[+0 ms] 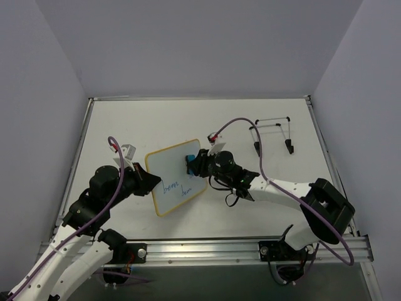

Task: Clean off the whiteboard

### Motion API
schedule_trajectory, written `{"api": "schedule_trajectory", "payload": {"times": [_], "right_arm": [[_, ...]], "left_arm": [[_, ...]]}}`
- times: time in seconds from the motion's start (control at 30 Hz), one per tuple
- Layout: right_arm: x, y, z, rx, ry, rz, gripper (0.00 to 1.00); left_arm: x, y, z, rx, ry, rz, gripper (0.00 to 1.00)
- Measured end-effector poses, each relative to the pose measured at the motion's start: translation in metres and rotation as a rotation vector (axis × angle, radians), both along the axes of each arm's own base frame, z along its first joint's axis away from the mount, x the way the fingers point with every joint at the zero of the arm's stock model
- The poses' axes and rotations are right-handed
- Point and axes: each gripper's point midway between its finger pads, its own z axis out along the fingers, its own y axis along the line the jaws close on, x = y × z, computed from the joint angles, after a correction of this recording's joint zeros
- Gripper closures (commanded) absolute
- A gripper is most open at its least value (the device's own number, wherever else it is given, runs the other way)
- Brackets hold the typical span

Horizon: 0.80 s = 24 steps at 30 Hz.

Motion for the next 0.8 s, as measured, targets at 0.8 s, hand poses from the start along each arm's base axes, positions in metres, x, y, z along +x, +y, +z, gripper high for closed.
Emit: {"api": "schedule_trajectory", "payload": {"times": [0.8], "right_arm": [[-0.041, 0.037, 0.036, 0.113, -0.075, -0.015, 1.00]], "left_arm": [[0.009, -0.001, 0.001, 0.035, -0.042, -0.007, 0.98]]}}
